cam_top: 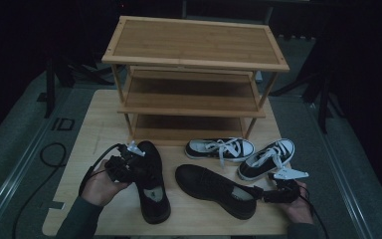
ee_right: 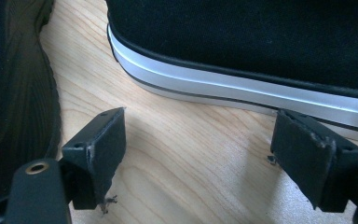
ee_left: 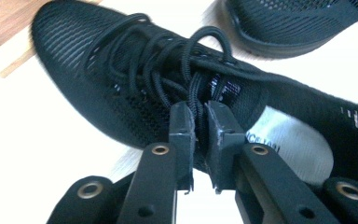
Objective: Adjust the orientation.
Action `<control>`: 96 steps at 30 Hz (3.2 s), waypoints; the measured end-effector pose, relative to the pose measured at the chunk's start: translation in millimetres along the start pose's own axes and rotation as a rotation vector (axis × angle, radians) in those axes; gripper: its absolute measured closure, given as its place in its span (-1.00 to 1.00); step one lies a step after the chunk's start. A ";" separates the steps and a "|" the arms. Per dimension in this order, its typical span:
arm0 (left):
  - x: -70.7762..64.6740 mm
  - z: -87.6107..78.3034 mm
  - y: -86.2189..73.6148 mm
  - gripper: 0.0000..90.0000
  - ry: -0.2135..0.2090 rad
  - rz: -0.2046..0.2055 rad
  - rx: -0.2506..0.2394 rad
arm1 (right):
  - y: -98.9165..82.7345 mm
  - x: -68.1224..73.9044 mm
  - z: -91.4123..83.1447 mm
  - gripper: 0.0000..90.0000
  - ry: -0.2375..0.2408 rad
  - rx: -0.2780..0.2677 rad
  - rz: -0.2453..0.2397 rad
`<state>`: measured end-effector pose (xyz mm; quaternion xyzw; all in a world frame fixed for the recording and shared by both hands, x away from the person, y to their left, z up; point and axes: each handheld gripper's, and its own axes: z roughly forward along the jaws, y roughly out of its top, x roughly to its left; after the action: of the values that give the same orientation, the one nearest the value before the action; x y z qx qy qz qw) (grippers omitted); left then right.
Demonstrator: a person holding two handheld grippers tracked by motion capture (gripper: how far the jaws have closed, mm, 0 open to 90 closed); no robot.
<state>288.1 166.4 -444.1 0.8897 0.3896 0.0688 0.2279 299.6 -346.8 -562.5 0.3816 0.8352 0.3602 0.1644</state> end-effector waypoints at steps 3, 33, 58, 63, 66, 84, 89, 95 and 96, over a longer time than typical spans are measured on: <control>5.3 -4.9 -3.2 0.85 0.017 -0.004 -0.001 | 0.0 0.0 0.0 -0.60 0.000 0.000 0.000; 32.2 12.4 -18.9 0.63 0.073 -0.046 0.066 | 0.0 0.1 0.0 -0.60 0.000 0.000 0.000; 76.7 4.9 -25.8 0.93 0.091 -0.067 -0.012 | 0.1 -0.1 0.1 -0.60 0.001 0.000 0.000; 83.6 1.7 -25.7 0.93 0.099 -0.058 -0.018 | 0.2 -0.1 0.2 -0.60 0.001 0.000 0.000; 88.0 2.5 -24.9 0.93 0.097 -0.053 -0.016 | 0.2 -0.1 0.2 -0.60 0.001 0.000 0.000; 97.8 -17.7 -32.8 0.44 0.030 -0.106 -0.092 | 0.2 0.0 0.2 -0.60 0.000 0.001 0.000; 97.7 -26.3 -33.7 0.39 0.040 -0.112 -0.109 | 0.2 0.1 0.1 -0.60 0.000 0.001 -0.001; 99.7 -27.9 -34.6 0.39 0.034 -0.120 -0.122 | 0.2 0.1 0.2 -0.60 0.000 0.001 0.000; 99.4 -27.3 -34.3 0.39 0.035 -0.118 -0.121 | 0.2 0.1 0.1 -0.60 0.000 0.001 -0.001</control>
<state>325.5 268.4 -441.1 0.8485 0.4403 0.0943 0.2779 299.7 -346.5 -562.4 0.3815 0.8355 0.3597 0.1645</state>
